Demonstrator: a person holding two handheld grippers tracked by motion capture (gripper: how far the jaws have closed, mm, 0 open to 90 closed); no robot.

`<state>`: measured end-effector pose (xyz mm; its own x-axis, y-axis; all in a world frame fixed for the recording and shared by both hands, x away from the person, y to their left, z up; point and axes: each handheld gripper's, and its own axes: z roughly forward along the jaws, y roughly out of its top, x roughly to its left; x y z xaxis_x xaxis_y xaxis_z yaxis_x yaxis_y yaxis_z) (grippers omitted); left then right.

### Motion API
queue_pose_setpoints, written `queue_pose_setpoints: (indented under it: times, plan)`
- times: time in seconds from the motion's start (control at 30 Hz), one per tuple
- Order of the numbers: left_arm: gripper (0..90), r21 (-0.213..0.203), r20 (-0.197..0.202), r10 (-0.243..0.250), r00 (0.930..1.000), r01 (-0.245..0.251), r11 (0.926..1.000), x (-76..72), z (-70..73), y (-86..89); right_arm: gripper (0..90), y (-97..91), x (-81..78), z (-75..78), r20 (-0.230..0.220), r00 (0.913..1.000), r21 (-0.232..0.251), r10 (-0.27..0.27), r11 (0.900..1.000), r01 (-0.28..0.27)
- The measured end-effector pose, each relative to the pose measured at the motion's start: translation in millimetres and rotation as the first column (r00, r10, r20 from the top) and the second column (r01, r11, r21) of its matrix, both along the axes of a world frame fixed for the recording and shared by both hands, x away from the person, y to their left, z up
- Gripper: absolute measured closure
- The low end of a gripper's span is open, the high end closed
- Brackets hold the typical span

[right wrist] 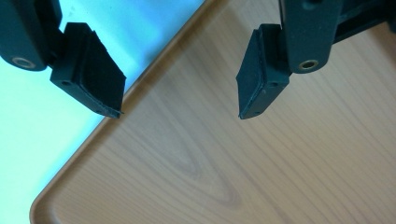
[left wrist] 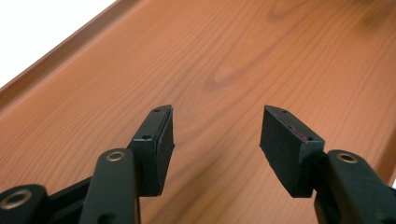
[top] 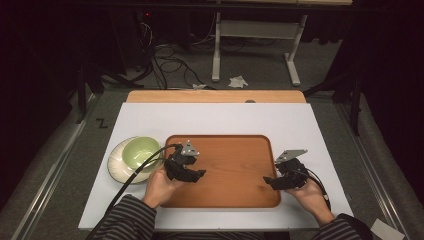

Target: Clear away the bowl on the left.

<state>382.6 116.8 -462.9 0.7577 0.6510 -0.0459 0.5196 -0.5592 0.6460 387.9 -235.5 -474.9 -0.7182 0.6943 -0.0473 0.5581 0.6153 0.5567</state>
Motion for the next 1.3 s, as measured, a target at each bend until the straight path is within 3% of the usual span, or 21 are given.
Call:
queue_pose_setpoints:
  times: [0.3,0.57,0.93,1.13,1.3]
  plan:
    - [42.3,-0.004,-0.022,0.007,0.9997,-0.007,1.0,0.5,-2.1,-0.4,33.6,0.6,-1.4,0.6,0.012,0.9999,-0.003,0.01,0.9999,-0.01]
    - [39.8,-0.041,-0.05,0.022,0.9985,-0.024,0.9989,2.3,-0.8,4.2,33.6,0.4,-1.2,1.2,0.009,0.9999,0.001,0.009,1.0,-0.009]
    - [40.2,-0.078,-0.049,0.027,0.9984,-0.031,0.9965,1.0,2.4,9.7,33.6,0.4,-1.7,2.0,0.011,0.9998,0.003,0.016,0.9999,-0.016]
    - [41.6,-0.087,-0.02,0.03,0.9993,-0.032,0.9957,-3.5,6.2,12.2,33.8,0.8,-2.4,2.0,0.018,0.9996,0.01,0.021,0.9997,-0.021]
    - [41.1,-0.092,-0.018,0.039,0.9991,-0.04,0.9949,-2.9,6.5,13.8,34.0,0.2,-1.5,1.9,0.01,0.9998,0.004,0.018,0.9998,-0.018]
